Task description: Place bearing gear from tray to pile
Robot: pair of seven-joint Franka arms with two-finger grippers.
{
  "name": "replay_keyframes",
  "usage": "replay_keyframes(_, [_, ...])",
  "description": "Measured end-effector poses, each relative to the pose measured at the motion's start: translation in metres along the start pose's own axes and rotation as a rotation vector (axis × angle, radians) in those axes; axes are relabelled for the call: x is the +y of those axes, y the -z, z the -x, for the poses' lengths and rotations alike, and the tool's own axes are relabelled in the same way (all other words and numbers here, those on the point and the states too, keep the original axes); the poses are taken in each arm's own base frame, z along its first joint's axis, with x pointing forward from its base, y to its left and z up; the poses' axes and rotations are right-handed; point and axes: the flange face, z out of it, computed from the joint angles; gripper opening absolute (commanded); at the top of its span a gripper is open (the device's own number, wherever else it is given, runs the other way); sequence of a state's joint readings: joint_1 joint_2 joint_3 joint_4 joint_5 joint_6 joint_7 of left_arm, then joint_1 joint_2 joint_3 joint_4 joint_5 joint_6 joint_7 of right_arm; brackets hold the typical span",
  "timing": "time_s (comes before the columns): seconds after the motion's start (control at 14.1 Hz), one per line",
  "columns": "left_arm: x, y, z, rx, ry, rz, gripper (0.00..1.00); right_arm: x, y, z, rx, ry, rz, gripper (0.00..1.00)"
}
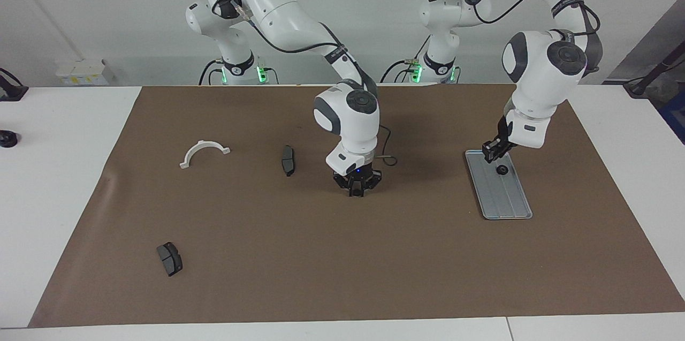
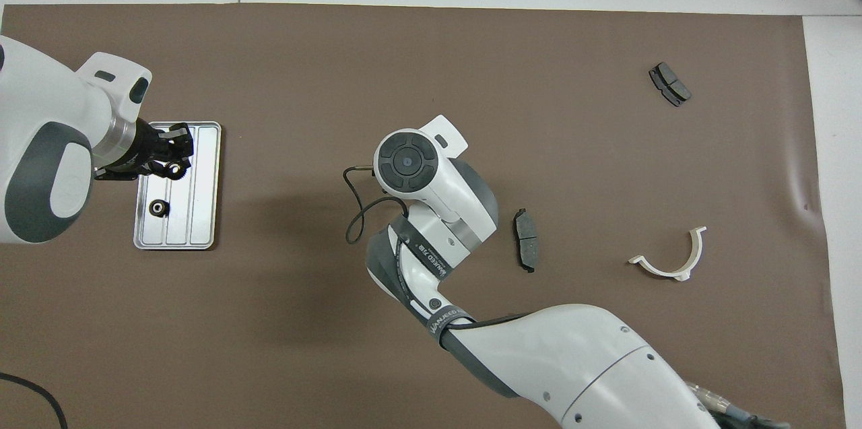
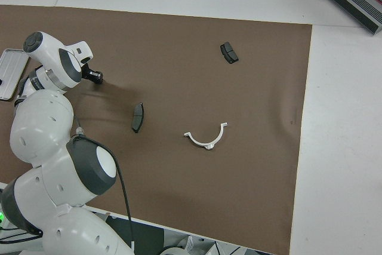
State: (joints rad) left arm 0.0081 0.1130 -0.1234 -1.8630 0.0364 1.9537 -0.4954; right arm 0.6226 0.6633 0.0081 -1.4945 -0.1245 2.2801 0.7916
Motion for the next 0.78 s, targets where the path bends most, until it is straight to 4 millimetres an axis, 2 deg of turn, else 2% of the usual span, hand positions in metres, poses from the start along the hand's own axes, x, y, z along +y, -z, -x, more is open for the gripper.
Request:
replay_keyframes(0.28, [0.0,0.0,0.0,0.0,0.0,0.0,0.0,0.0,0.001,0.0,0.001,0.0,-0.001,0.01])
replay_keyframes(0.43, [0.001,0.001,0.0,0.007,-0.002,0.004,0.0,0.001,0.003,-0.002,0.004,-0.002,-0.002,0.0])
replay_keyframes(0.64, [0.014,0.004,0.002,0.039,-0.023,0.022,0.0,0.009,0.013,-0.013,0.013,-0.017,0.005,0.0])
replay_keyframes(0.78, [0.029,0.007,0.006,0.068,-0.045,0.039,0.0,0.031,0.019,-0.035,0.025,-0.021,0.016,0.0])
